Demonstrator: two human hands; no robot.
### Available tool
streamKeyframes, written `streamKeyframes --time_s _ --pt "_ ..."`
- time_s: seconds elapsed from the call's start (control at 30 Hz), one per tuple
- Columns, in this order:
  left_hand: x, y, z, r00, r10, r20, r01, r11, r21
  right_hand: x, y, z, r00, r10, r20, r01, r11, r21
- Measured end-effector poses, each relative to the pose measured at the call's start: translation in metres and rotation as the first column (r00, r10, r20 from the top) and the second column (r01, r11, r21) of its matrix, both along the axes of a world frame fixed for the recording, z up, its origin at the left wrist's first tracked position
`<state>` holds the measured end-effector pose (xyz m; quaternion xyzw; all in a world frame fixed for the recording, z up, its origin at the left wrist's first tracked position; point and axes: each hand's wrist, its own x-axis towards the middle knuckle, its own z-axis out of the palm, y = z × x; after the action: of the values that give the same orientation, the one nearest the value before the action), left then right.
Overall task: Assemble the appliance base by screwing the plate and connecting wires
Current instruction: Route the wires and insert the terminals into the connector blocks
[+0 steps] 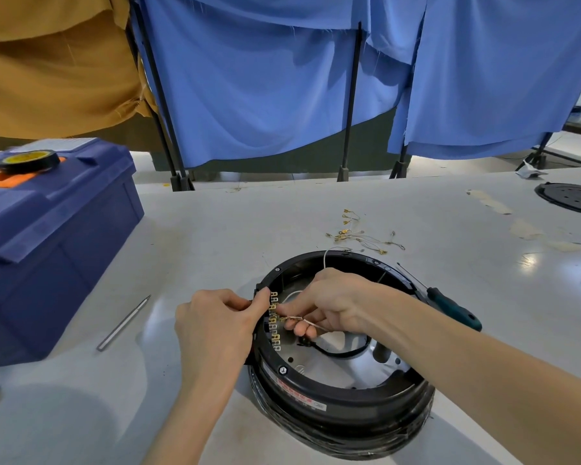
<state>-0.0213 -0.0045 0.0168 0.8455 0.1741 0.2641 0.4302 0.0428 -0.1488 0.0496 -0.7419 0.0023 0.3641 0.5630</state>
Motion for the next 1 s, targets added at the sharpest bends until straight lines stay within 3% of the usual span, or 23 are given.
streamKeyframes --time_s 0.67,1.0 --pt "-0.004 -0.006 0.000 0.999 0.020 0.025 -0.021 0.999 0.030 -0.019 0.010 -0.009 0.974 -0.185 0.129 0.186 0.983 0.010" --pt "-0.005 -0.008 -0.001 0.999 0.041 0.010 -0.041 0.998 0.044 -0.021 0.010 -0.007 0.966 -0.248 0.075 0.244 0.968 0.062"
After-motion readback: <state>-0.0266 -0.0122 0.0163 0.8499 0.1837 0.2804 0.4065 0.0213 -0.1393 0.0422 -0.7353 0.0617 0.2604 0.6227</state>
